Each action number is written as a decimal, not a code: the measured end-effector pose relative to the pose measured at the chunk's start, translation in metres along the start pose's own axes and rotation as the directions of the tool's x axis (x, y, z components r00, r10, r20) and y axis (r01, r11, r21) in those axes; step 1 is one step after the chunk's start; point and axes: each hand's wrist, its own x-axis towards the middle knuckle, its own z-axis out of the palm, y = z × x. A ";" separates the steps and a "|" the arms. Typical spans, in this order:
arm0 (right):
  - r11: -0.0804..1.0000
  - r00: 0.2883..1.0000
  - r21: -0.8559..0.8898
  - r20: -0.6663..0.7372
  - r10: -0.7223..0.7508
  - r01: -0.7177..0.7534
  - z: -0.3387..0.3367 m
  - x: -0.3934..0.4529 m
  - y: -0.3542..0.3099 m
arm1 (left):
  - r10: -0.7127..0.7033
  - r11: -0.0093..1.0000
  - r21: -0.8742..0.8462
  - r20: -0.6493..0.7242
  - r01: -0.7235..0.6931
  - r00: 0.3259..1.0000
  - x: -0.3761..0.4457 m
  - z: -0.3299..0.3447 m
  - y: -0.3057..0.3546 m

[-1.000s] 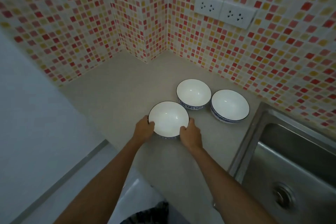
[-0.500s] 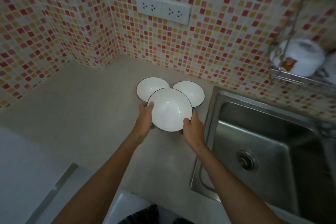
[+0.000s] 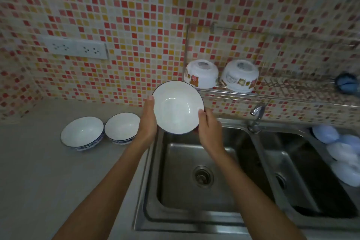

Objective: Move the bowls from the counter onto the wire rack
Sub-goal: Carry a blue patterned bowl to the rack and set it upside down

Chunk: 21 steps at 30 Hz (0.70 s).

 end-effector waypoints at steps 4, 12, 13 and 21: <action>0.983 0.980 -0.081 -0.092 -0.175 0.167 -0.053 0.035 -0.001 | 0.156 0.987 0.049 -0.013 -0.155 0.988 0.000 0.047 0.025; 0.815 0.973 -0.561 -0.072 -0.222 0.144 -0.122 0.127 0.036 | 0.465 0.834 0.300 0.072 -0.464 0.883 0.017 0.123 0.072; 0.793 0.982 -0.597 -0.046 -0.185 0.122 -0.125 0.134 0.040 | 0.481 0.822 0.304 0.084 -0.482 0.873 0.023 0.131 0.077; 0.587 0.984 -0.803 -0.001 -0.178 0.105 -0.117 0.142 0.059 | 0.647 0.512 0.585 0.220 -0.630 0.730 0.072 0.174 0.086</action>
